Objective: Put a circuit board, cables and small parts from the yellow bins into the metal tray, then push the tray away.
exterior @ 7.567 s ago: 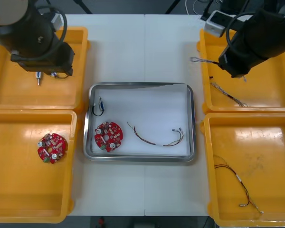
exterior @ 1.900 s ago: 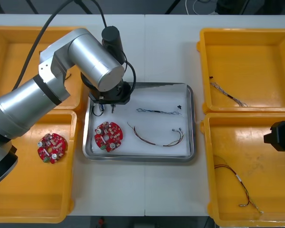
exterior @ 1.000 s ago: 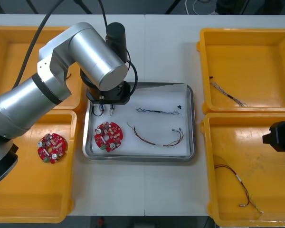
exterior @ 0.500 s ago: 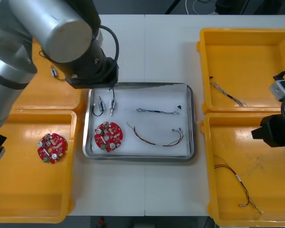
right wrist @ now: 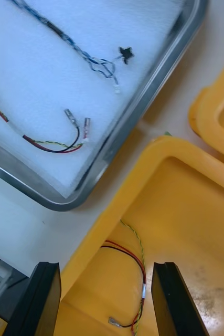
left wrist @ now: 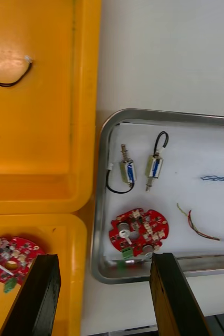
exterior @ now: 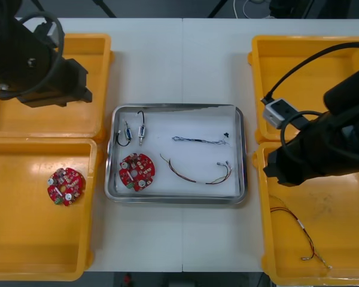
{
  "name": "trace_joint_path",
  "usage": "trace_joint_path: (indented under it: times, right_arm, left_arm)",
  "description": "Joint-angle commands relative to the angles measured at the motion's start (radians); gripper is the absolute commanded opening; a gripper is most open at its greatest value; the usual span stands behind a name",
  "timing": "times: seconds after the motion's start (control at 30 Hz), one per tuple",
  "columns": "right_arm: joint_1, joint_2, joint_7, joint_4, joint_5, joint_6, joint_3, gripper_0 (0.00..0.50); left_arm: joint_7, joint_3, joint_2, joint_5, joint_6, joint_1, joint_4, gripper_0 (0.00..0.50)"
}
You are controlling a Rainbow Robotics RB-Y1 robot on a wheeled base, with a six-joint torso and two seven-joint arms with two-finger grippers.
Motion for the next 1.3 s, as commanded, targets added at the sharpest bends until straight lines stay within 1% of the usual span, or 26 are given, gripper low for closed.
trace_joint_path:
  times: [0.03,0.17,0.27,0.33,0.5,0.57,0.67,0.9,0.97,1.1,1.3]
  right_arm:
    - [-0.121,0.023,0.041,-0.027,0.079,0.003,0.179,0.500]
    - [-0.202,0.080,0.061,0.000,0.133,0.003,0.314,0.500]
    - [-0.242,0.123,0.077,0.032,0.162,0.003,0.383,0.500]
    - [-0.253,0.146,0.104,0.046,0.184,0.003,0.417,0.500]
    - [-0.257,0.197,0.233,0.072,0.290,0.003,0.520,0.500]
    - [-0.265,0.211,0.267,0.091,0.310,-0.015,0.550,0.500]
    - [-0.280,0.226,0.304,0.129,0.314,-0.070,0.604,0.500]
    - [-0.302,0.244,0.314,0.204,0.345,-0.239,0.739,0.500]
    - [-0.311,0.249,0.316,0.226,0.348,-0.271,0.768,0.500]
    - [-0.322,0.263,0.322,0.259,0.377,-0.308,0.836,0.500]
    - [-0.328,0.275,0.320,0.290,0.437,-0.349,0.917,0.500]
  left_arm:
    - [-0.173,0.114,0.077,0.026,0.007,0.092,-0.045,0.500]
    - [-0.256,0.177,0.106,0.028,0.007,0.170,-0.054,0.500]
    - [-0.306,0.226,0.124,0.028,0.007,0.231,-0.070,0.500]
    - [-0.334,0.257,0.132,0.031,0.007,0.267,-0.082,0.500]
    - [-0.412,0.343,0.138,0.037,0.007,0.359,-0.102,0.500]
    - [-0.423,0.360,0.138,0.036,0.007,0.382,-0.110,0.500]
    - [-0.431,0.378,0.138,0.028,0.007,0.419,-0.128,0.500]
    - [-0.452,0.427,0.138,0.019,0.007,0.504,-0.159,0.500]
    - [-0.458,0.441,0.138,0.017,0.007,0.526,-0.160,0.500]
    - [-0.474,0.464,0.137,0.000,0.007,0.563,-0.162,0.500]
    - [-0.487,0.469,0.132,-0.021,0.007,0.569,-0.160,0.500]
